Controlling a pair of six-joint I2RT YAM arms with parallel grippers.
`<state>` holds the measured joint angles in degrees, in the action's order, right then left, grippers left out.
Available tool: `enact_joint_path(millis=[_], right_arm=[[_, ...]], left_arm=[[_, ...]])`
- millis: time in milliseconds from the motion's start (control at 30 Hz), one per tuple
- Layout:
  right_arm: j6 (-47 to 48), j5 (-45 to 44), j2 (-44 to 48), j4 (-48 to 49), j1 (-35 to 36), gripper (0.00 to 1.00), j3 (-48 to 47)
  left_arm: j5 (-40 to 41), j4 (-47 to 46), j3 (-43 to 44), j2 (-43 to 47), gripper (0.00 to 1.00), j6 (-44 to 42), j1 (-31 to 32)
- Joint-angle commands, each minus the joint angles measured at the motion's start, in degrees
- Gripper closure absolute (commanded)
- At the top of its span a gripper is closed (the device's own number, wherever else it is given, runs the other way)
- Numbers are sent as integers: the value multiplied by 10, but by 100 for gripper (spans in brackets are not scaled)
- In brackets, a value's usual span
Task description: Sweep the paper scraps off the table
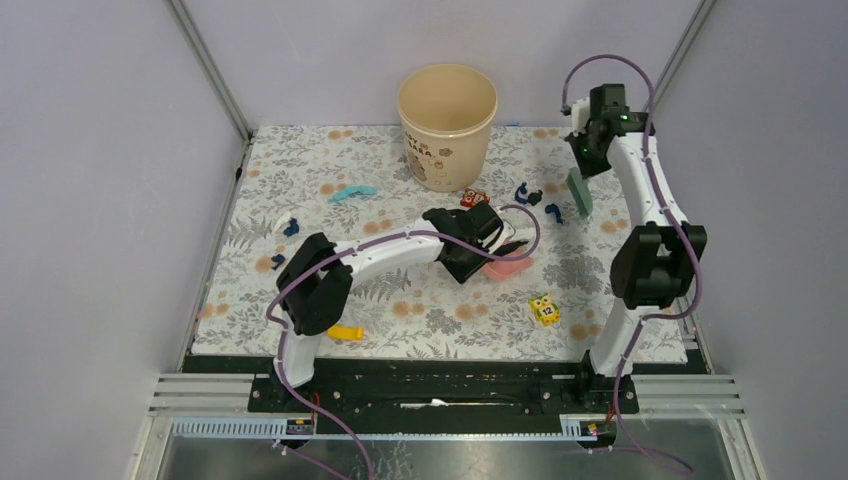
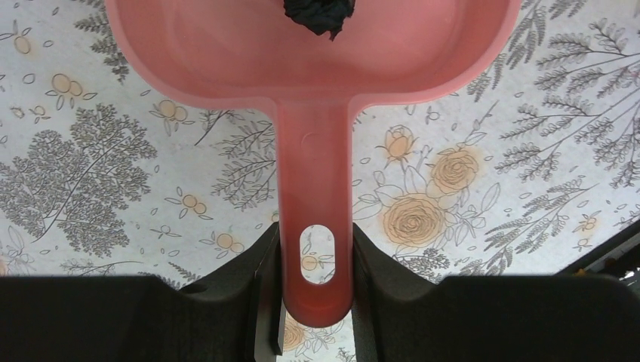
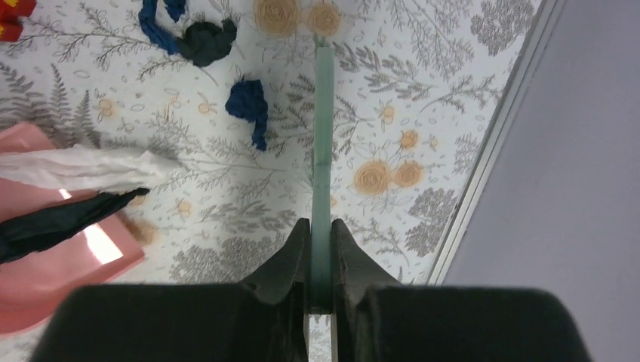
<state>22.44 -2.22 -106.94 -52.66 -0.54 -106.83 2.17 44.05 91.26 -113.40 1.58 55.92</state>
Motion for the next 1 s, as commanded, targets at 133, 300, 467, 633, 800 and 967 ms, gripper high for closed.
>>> enact_joint_path(millis=[133,300,467,633,800,967], right_arm=[[1,-17,-23,24,92,100,10],[-52,101,6,-29,137,100,58],[-69,179,57,-67,169,100,105],[-82,285,92,-130,172,100,91],[-85,291,116,-152,172,100,67],[-67,190,136,-138,171,100,47]], left_arm=[[-13,-4,7,3,100,5,-15],[-12,-4,11,-8,100,7,-19],[-4,-4,17,-23,100,10,-20],[-4,-5,21,-24,100,16,-20],[7,-10,15,-15,100,18,-20],[20,-23,3,8,100,15,-20]])
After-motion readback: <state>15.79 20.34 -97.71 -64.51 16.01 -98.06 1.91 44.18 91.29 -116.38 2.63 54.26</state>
